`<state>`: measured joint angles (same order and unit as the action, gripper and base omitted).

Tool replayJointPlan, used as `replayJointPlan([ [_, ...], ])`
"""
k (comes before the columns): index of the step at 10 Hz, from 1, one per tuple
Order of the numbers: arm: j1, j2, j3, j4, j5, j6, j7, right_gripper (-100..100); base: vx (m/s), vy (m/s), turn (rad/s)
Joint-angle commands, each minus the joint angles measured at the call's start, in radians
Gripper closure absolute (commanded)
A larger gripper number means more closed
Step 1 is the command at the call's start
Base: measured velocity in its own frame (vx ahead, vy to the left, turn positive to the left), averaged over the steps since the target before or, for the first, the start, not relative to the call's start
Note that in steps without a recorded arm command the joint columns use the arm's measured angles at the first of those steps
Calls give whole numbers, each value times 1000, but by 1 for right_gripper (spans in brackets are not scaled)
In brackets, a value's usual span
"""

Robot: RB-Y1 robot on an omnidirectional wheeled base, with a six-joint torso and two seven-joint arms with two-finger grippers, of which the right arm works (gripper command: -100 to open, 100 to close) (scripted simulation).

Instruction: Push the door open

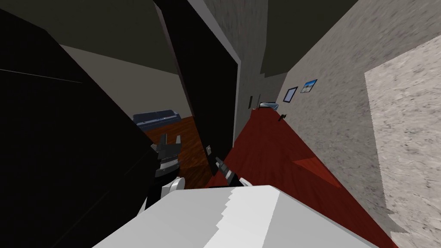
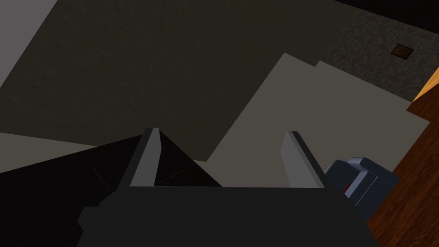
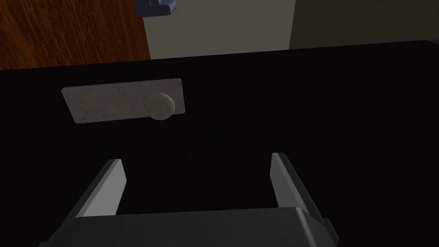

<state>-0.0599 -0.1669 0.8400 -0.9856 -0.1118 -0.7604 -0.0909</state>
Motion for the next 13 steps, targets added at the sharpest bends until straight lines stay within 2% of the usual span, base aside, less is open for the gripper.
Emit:
replayJointPlan([
  [1, -18, -8, 30, 39, -1, -4, -10, -100, 154, -6, 11],
  [6, -49, -13, 77, 111, -2, -12, -21, -100, 127, -11, 6],
  [9, -47, -2, 66, 117, -1, -13, -17, -100, 78, 59, 24],
  [13, -45, 15, 52, 138, 1, -18, -10, -100, 135, 149, 35],
])
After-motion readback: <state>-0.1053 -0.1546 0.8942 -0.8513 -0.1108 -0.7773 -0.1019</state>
